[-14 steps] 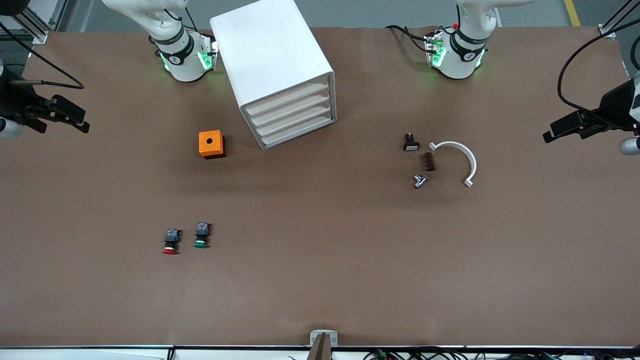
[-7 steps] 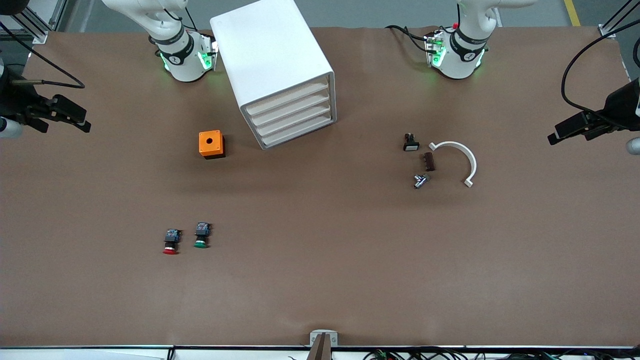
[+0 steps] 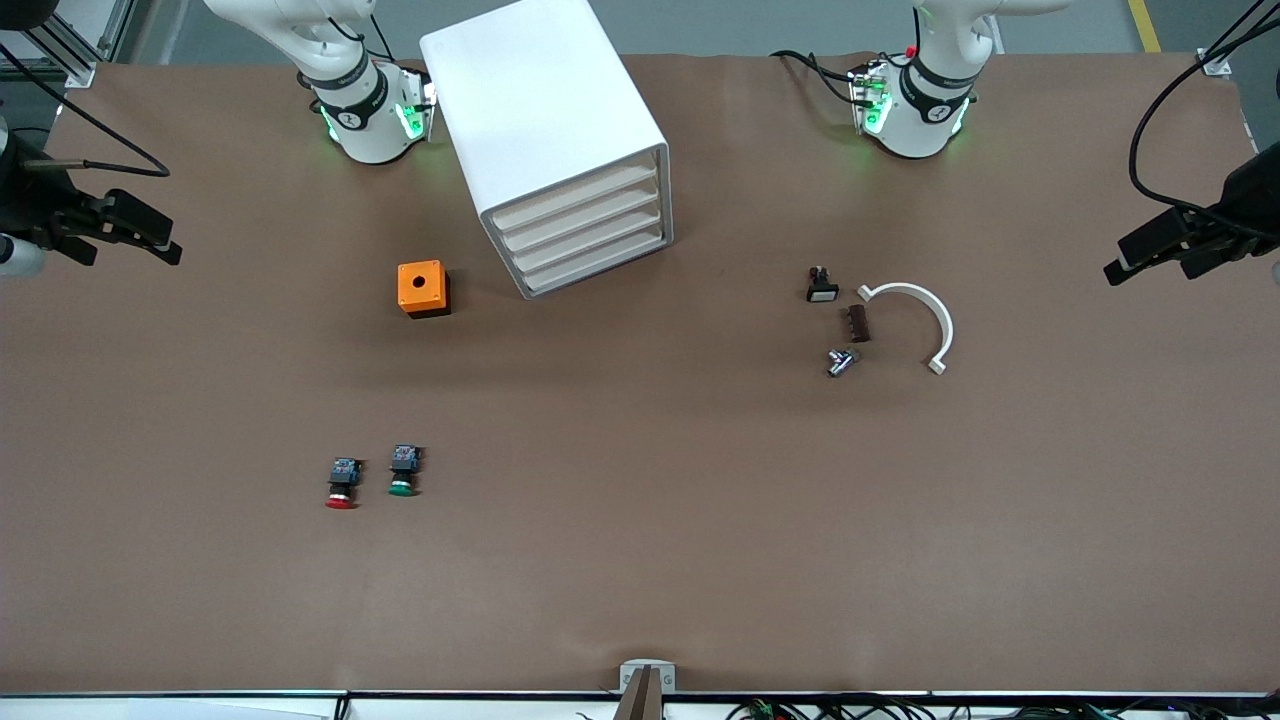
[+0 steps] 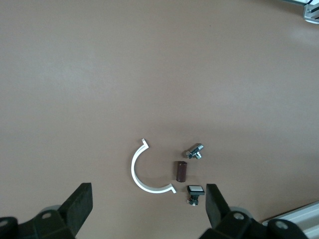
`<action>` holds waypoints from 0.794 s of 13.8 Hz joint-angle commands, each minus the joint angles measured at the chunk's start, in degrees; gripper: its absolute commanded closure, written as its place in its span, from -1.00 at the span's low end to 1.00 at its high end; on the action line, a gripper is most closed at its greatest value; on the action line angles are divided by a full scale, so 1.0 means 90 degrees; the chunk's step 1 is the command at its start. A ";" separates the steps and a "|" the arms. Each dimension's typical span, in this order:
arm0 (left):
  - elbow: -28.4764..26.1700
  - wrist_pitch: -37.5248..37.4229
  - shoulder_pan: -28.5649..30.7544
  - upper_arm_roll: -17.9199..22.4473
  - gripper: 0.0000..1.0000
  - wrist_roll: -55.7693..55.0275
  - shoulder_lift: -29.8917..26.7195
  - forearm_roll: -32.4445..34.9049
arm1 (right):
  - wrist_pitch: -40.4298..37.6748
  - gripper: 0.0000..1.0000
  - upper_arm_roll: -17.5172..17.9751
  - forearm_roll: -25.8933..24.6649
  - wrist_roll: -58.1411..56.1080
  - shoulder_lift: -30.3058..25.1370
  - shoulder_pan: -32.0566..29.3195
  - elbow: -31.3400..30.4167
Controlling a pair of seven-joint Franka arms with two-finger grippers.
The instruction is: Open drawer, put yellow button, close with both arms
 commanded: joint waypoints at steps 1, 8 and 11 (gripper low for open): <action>0.0133 -0.0005 0.0073 -0.0332 -0.99 -0.0234 -0.0045 0.0358 | 0.0013 -1.00 -0.0014 0.0085 -0.0022 -0.0146 -0.0022 -0.0127; 0.0387 -0.0006 0.0092 -0.0284 -0.99 -0.0284 0.0101 0.0475 | 0.0022 -1.00 -0.0014 0.0085 -0.0022 -0.0136 -0.0022 -0.0127; 0.0728 -0.0093 0.0131 -0.0294 -0.99 -0.0284 0.0413 0.0466 | 0.0023 -1.00 -0.0014 0.0085 -0.0022 -0.0136 -0.0022 -0.0117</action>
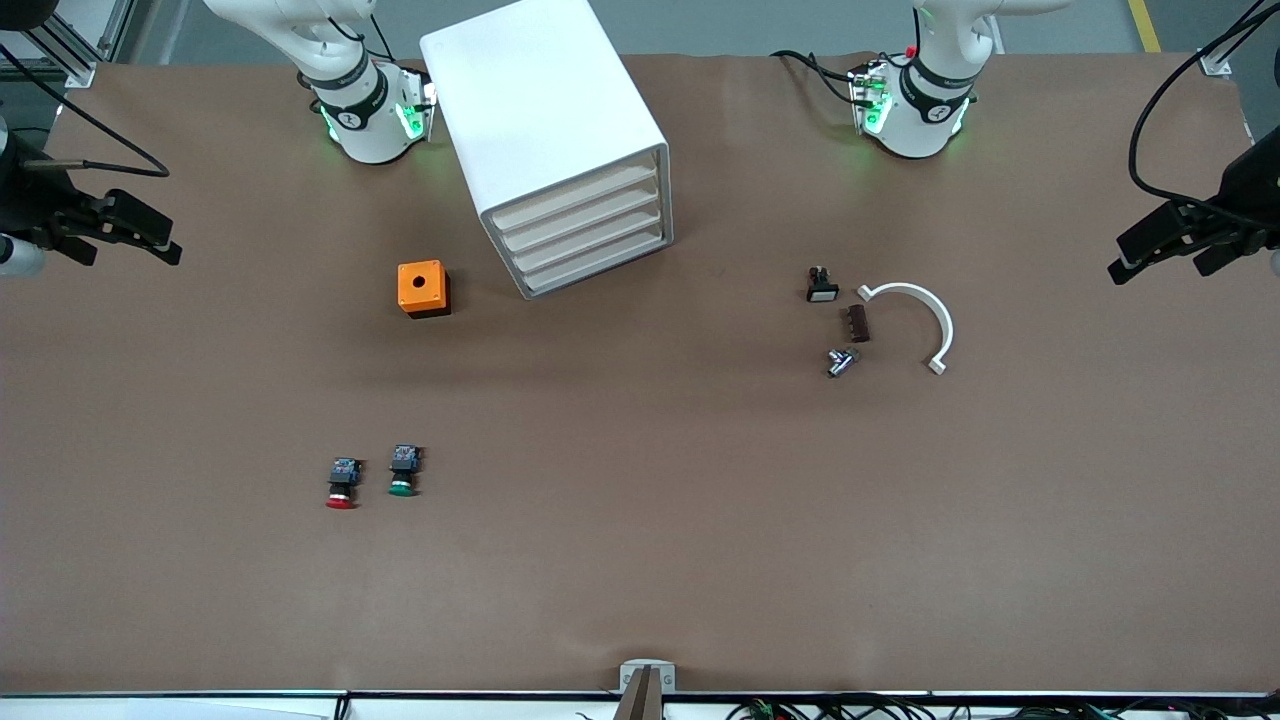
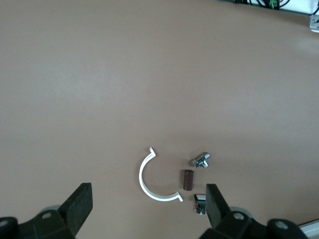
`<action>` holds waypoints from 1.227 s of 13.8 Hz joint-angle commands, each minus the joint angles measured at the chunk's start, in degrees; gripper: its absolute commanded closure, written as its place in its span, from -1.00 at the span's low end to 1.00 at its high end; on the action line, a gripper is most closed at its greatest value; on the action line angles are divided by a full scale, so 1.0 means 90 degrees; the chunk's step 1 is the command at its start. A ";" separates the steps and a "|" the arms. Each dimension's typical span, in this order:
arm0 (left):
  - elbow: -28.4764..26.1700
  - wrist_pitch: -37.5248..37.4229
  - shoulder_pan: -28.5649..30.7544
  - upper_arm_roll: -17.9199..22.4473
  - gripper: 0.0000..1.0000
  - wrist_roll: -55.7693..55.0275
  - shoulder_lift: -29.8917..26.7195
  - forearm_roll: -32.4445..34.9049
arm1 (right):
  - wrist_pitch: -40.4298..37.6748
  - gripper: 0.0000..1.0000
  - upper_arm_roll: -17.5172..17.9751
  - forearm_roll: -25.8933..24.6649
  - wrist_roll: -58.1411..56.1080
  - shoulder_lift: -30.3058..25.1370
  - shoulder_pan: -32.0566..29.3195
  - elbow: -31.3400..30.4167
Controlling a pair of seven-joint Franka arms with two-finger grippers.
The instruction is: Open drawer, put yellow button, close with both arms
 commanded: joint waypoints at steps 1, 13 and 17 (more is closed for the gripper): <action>0.0483 -0.0083 0.0028 -0.0041 -0.99 -0.0015 0.0445 0.0124 | 0.0022 -1.00 -0.0009 0.0085 -0.0022 -0.0136 -0.0021 -0.0115; 0.0816 -0.0093 0.0008 -0.0060 -0.99 0.0053 0.0671 0.0212 | 0.0022 -1.00 -0.0009 0.0085 -0.0032 -0.0136 -0.0012 -0.0124; 0.0807 -0.0093 -0.0021 -0.0051 -0.99 0.0102 0.0671 0.0202 | 0.0022 -1.00 -0.0009 0.0085 -0.0022 -0.0136 -0.0012 -0.0124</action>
